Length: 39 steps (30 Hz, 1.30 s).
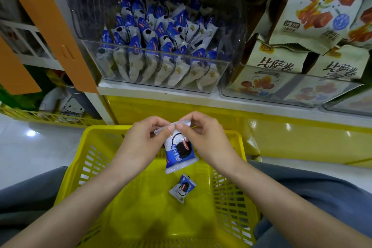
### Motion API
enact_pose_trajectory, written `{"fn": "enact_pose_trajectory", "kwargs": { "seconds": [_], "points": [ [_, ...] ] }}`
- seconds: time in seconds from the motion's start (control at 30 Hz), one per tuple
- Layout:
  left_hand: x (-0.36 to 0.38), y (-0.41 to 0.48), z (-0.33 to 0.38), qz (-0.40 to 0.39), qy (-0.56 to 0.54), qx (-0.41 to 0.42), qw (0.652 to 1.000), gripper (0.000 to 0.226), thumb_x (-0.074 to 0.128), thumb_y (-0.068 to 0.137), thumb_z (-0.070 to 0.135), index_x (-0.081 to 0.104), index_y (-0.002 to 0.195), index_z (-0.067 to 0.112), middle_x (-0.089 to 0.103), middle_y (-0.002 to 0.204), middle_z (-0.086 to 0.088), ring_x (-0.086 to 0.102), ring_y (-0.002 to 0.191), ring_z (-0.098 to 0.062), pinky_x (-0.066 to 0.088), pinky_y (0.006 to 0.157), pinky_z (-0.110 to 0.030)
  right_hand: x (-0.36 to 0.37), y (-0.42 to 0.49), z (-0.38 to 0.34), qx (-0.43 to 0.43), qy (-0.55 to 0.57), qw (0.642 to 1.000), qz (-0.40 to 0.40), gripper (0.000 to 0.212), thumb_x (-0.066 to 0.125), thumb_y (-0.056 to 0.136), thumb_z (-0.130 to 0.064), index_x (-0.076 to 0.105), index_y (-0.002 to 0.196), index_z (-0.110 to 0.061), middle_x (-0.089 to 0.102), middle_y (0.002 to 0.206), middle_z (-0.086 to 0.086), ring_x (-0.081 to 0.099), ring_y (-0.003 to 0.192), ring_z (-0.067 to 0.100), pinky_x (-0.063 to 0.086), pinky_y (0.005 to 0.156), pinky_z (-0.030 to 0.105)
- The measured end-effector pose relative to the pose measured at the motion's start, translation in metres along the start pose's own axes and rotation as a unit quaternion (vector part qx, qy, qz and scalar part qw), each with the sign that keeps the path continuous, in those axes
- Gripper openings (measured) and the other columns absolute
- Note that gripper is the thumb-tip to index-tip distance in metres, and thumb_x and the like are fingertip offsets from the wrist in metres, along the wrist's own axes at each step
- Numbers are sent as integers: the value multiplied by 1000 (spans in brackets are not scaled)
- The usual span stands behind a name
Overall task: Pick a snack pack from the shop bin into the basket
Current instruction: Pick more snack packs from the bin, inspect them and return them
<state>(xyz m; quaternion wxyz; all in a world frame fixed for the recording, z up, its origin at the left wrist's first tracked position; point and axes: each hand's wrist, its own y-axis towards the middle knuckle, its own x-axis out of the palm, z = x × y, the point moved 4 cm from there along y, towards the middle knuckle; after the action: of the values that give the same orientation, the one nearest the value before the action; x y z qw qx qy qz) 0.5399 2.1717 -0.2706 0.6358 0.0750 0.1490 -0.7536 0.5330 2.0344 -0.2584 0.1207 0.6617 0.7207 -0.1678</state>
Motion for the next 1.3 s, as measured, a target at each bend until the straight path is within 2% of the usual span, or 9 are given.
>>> {"fn": "enact_pose_trajectory", "kwargs": {
  "seconds": [0.13,0.3,0.53,0.7,0.8,0.9,0.97,1.13,1.3],
  "points": [
    [0,1,0,-19,-11,-13,1000,20,58,89,14,62,71,6,64,73,-20,54,68,-23,49,73,-48,-1,-3,-7,-65,-86,994,1,6,64,86,-21,63,80,-20,64,79,-3,60,75,11,48,68,27],
    [4,3,-6,-33,-102,-80,991,31,55,89,7,58,59,15,57,56,3,51,53,-5,44,51,-16,-2,-8,-19,-184,-293,938,22,12,59,89,-28,64,91,-17,57,86,-5,49,83,11,40,68,24],
    [-2,8,-16,49,-6,-69,996,20,58,89,8,49,78,23,55,77,0,57,77,-29,49,77,-45,-9,-2,-9,-92,-156,978,104,5,59,89,-21,60,84,-19,58,84,-7,51,78,3,40,65,16],
    [-3,10,-19,4,-80,-171,982,46,28,99,38,60,73,18,64,66,-2,57,55,-18,48,60,-31,-7,-8,-16,-156,-170,969,91,4,62,87,-16,62,85,-14,59,86,-2,55,83,13,44,74,23],
    [0,10,-19,-11,-188,-255,948,49,29,97,45,61,76,14,67,57,1,62,53,-15,51,52,-27,6,-17,-21,-240,-268,933,24,3,65,83,-13,65,83,-9,60,89,4,55,83,22,45,71,31],
    [0,5,-16,9,-223,-227,948,25,47,95,24,62,78,13,67,57,4,62,58,-13,51,60,-28,18,-24,-24,-330,-412,849,-20,13,75,71,-5,65,79,-9,62,86,4,56,77,22,42,57,24],
    [1,2,-16,19,-210,-199,957,19,49,94,15,62,82,12,67,59,5,62,56,-8,50,63,-29,22,-25,-24,-349,-421,837,-30,11,73,73,-6,65,80,-10,62,86,3,53,78,19,36,60,23],
    [-4,4,-14,70,-176,-159,969,14,46,96,16,54,107,13,63,83,-4,58,67,-13,46,59,-25,17,-15,-4,-57,-163,985,0,13,51,94,-27,49,100,-16,51,86,-8,51,80,4,43,76,26],
    [0,3,-8,37,-177,-120,976,11,48,95,14,57,101,16,65,78,-1,63,58,-5,50,54,-19,19,-5,11,123,81,989,-23,20,44,97,-24,51,110,-10,63,97,4,63,77,7,54,66,23]
  ]
}}
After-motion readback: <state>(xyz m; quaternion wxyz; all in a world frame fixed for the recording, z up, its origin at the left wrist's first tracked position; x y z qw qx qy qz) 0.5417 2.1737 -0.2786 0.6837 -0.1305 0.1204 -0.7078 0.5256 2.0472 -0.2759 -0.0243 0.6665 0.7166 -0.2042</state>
